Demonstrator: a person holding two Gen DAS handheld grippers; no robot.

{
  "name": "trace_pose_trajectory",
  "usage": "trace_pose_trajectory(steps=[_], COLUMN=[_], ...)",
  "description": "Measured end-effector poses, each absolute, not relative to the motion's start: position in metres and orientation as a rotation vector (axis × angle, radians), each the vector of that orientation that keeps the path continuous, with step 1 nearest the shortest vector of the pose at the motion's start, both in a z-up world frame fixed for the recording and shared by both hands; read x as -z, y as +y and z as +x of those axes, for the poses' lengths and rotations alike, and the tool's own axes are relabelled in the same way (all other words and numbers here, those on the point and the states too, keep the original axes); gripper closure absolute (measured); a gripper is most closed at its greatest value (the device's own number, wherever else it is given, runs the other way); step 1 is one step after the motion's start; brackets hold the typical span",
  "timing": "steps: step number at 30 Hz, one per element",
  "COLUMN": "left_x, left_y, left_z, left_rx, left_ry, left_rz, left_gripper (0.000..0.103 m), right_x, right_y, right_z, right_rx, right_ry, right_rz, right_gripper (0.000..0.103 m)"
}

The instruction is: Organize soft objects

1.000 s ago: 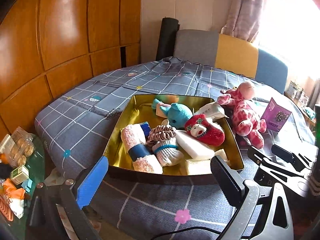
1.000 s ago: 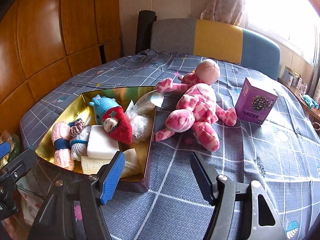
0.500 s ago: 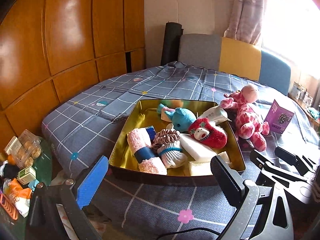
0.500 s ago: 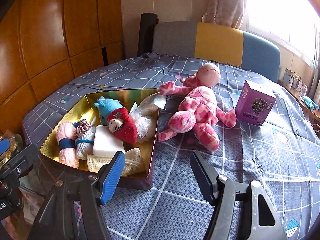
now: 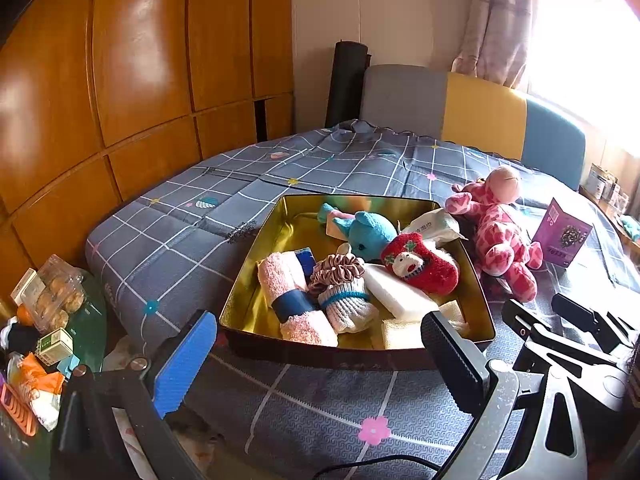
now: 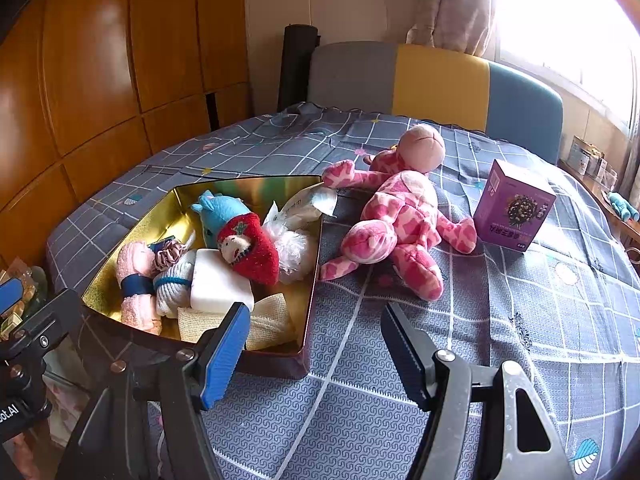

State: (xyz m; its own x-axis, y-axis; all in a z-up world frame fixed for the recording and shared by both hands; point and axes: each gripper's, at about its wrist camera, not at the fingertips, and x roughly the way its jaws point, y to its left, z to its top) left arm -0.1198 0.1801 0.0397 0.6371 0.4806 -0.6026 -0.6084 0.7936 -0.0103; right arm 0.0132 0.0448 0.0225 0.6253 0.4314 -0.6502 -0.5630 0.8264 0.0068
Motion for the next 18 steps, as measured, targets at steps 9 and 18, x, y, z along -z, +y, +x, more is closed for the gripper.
trace_pose_trajectory(steps=[9,18], left_x=[-0.0386,-0.0366], left_y=[0.1803,0.1799], left_z=[-0.1197,-0.1198], left_rx=[-0.625,-0.623], left_ry=[0.623,0.629], left_rz=[-0.225,-0.226], left_gripper=[0.000,0.000], right_x=[-0.0205,-0.0192], right_y=[0.0459,0.0466], right_z=[0.0131,0.0129], right_rx=[-0.575,-0.574], right_ry=[0.693,0.695], right_rz=[-0.206,-0.207], right_gripper=[0.034,0.034])
